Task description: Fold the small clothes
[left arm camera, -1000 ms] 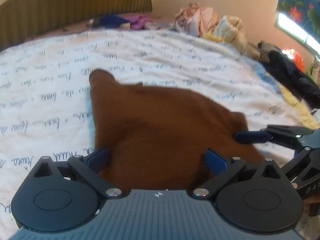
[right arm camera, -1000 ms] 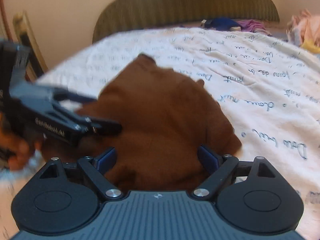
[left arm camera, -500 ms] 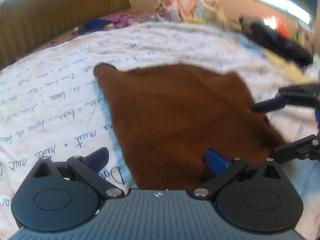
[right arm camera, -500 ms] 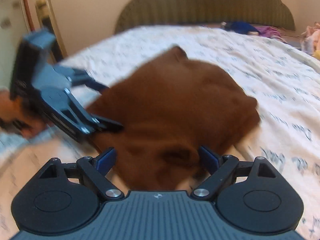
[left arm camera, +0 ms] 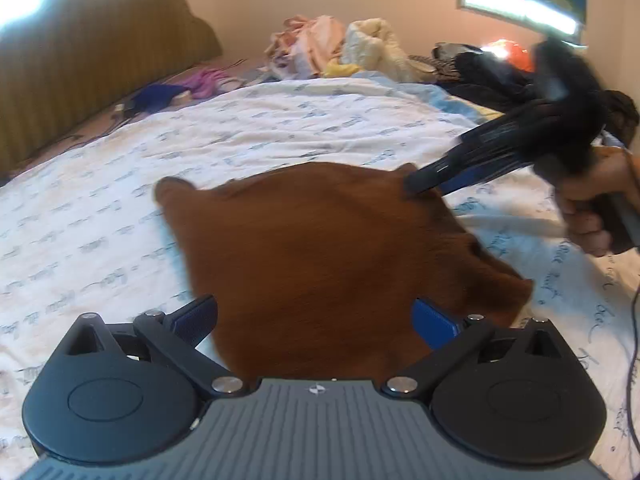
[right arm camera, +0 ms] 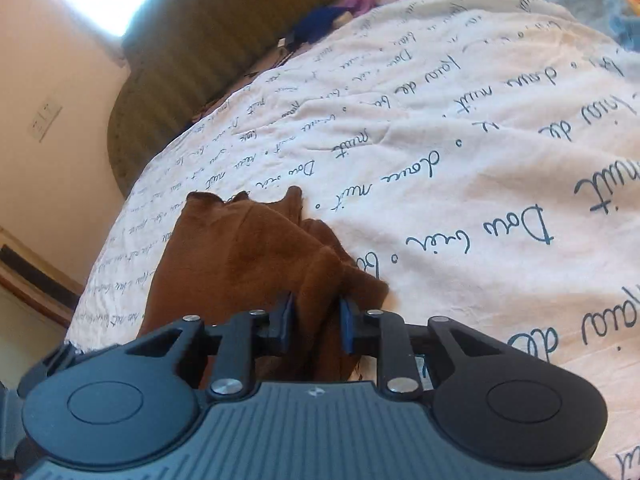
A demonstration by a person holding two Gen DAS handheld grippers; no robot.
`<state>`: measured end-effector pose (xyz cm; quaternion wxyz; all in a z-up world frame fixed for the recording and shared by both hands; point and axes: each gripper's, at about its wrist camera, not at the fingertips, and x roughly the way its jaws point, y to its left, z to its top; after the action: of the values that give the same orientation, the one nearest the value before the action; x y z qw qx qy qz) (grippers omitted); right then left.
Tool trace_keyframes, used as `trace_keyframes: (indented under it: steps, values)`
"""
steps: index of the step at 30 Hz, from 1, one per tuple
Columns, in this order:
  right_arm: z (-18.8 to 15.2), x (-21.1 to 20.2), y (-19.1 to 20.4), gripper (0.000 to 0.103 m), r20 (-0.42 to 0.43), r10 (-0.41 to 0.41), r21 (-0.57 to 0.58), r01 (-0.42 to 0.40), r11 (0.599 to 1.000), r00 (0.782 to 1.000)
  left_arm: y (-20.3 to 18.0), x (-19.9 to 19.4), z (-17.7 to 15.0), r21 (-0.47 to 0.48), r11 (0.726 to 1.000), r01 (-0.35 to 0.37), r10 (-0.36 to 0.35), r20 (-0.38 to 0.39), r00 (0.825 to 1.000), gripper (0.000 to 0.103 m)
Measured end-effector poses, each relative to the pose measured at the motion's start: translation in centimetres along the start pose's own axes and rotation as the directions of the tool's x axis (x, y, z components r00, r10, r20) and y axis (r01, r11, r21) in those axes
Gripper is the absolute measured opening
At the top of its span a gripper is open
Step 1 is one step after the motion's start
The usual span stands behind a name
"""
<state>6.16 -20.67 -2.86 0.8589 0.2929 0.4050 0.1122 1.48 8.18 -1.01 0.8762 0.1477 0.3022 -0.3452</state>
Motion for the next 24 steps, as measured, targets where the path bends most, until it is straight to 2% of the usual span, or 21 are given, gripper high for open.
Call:
trace_keyframes:
  steps: [1, 3, 5, 8, 11, 13, 16, 17, 19, 21, 23, 24]
  values:
    - [0.0, 0.2, -0.2, 0.020, 0.009, 0.019, 0.006, -0.020, 1.000, 1.000, -0.4, 0.4, 0.0, -0.003, 1.000, 0.001, -0.001, -0.006, 1.000, 0.103]
    - [-0.2, 0.0, 0.1, 0.011, 0.022, 0.001, -0.011, -0.001, 1.000, 1.000, -1.0, 1.3, -0.1, -0.017, 1.000, 0.014, -0.014, -0.018, 1.000, 0.103]
    - [-0.4, -0.9, 0.9, 0.009, 0.042, -0.013, -0.045, 0.015, 0.999, 0.999, -1.5, 2.5, -0.5, 0.005, 1.000, -0.002, 0.002, -0.080, 0.997, 0.101]
    - [-0.9, -2.7, 2.0, 0.005, 0.071, -0.039, -0.092, 0.045, 0.995, 0.997, -1.3, 2.8, -1.7, 0.023, 1.000, -0.021, 0.023, -0.092, 0.995, 0.099]
    - [-1.9, -2.2, 1.4, 0.005, 0.054, -0.119, -0.117, 0.125, 0.985, 0.991, -0.9, 2.4, -2.5, 0.036, 0.999, -0.019, 0.022, -0.086, 0.996, 0.100]
    - [-2.3, -1.0, 0.2, 0.005, 0.020, -0.109, -0.085, 0.110, 0.990, 0.994, -0.6, 2.3, -2.9, 0.047, 0.999, -0.018, 0.022, -0.082, 0.996, 0.100]
    - [-2.2, -2.8, 0.8, 0.006, 0.060, -0.133, -0.059, 0.136, 0.989, 0.989, -0.6, 1.9, -2.9, 0.072, 0.997, -0.011, 0.017, -0.086, 0.996, 0.100]
    - [-2.4, -4.2, 1.5, 0.006, 0.096, -0.124, -0.081, 0.132, 0.988, 0.988, -0.5, 1.7, -2.8, 0.077, 0.997, -0.006, 0.013, -0.087, 0.996, 0.100]
    - [-3.2, -6.7, 3.2, 0.006, 0.139, -0.032, -0.135, 0.051, 0.989, 0.990, 0.1, 0.8, -2.5, 0.073, 0.997, 0.024, -0.019, -0.070, 0.997, 0.100]
    - [-4.3, -7.1, 5.3, 0.006, 0.108, 0.032, -0.219, -0.007, 0.976, 0.994, 0.6, 0.6, -2.4, 0.066, 0.998, 0.024, -0.019, -0.067, 0.998, 0.100]
    - [-5.4, -6.1, 7.7, 0.006, 0.089, 0.042, -0.332, -0.010, 0.943, 0.995, 0.7, 1.0, -2.6, 0.082, 0.996, 0.032, -0.026, -0.076, 0.997, 0.100]
    - [-6.0, -5.1, 8.7, 0.006, 0.066, 0.005, -0.389, 0.021, 0.921, 0.998, 0.5, 1.2, -2.8, 0.098, 0.995, 0.028, -0.020, -0.078, 0.997, 0.101]
